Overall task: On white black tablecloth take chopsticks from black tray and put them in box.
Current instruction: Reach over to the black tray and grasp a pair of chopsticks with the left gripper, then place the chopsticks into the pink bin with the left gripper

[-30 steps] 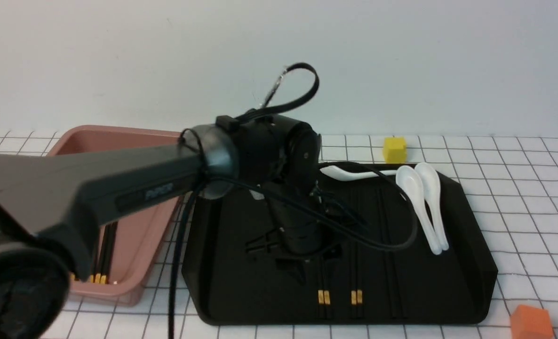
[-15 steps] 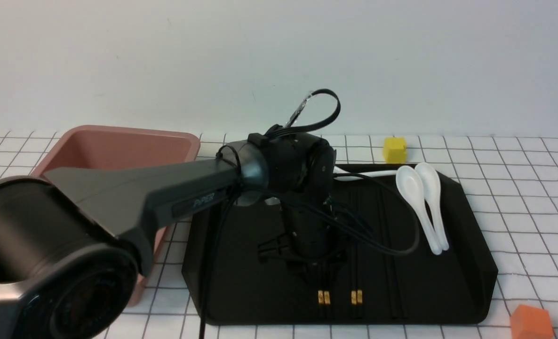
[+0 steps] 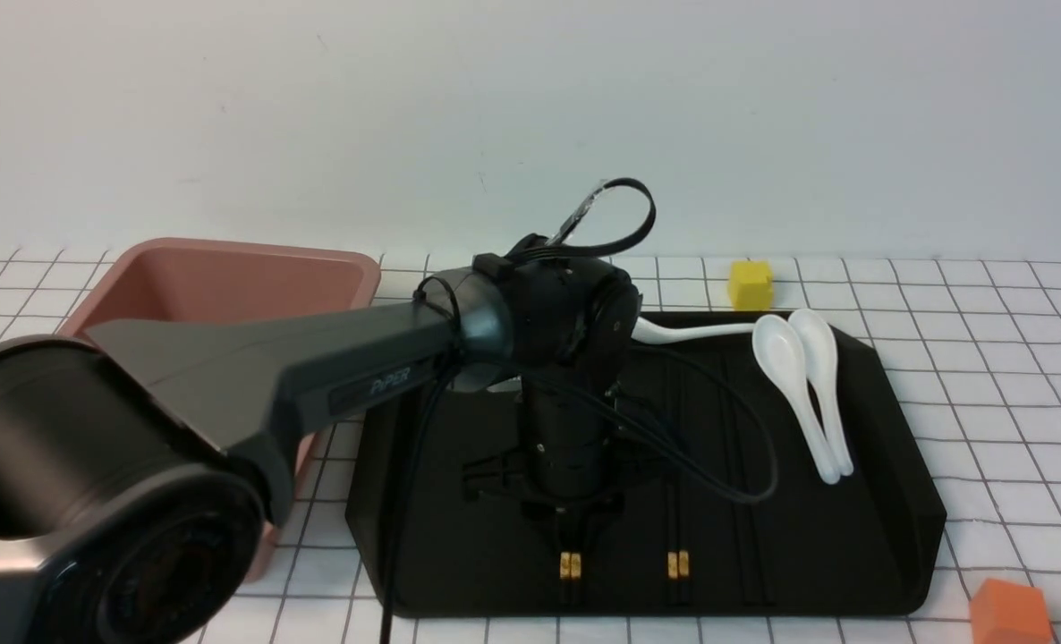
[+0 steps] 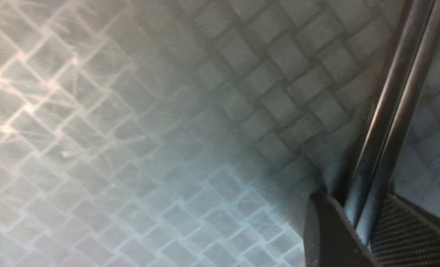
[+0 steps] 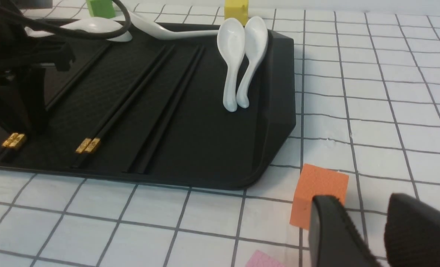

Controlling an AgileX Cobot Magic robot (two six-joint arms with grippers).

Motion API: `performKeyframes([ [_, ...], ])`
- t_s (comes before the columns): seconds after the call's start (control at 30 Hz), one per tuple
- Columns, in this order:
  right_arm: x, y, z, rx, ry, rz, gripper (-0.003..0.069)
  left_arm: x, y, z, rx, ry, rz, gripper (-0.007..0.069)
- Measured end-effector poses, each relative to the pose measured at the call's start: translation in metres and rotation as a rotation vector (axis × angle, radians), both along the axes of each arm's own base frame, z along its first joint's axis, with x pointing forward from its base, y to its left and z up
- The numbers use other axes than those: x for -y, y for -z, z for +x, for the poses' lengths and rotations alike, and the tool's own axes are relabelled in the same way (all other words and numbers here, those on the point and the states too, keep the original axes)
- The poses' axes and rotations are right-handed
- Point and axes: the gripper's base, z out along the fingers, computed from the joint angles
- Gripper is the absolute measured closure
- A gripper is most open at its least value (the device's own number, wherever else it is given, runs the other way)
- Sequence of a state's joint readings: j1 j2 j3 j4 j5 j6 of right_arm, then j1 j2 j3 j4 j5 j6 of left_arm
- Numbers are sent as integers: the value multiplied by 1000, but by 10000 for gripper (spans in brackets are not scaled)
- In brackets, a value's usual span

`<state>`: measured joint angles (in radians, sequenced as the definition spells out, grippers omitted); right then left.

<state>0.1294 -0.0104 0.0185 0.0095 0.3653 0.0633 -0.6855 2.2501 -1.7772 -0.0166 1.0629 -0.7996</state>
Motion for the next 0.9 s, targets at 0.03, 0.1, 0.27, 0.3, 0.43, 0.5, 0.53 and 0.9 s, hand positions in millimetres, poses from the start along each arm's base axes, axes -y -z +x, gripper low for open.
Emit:
performKeyframes([
  [0.03,0,0,0,0,0,0,419,0,1,0,-3,1,3,447],
  [0.1,0,0,0,0,0,0,419,0,0,0,-6,16,6,496],
  [0.27,0,0,0,0,0,0,419,-1,-8,-3,-8,33,0,503],
  [0.3,0,0,0,0,0,0,419,-2,-11,-4,-10,38,2,503],
  [0.43,0,0,0,0,0,0,419,-13,-63,-16,30,67,-12,503],
  [0.5,0,0,0,0,0,0,419,-21,-90,-22,79,80,-10,503],
  [0.53,0,0,0,0,0,0,419,-25,-102,-24,109,86,-9,503],
  [0.9,0,0,0,0,0,-1,419,-167,-179,-14,292,0,113,503],
])
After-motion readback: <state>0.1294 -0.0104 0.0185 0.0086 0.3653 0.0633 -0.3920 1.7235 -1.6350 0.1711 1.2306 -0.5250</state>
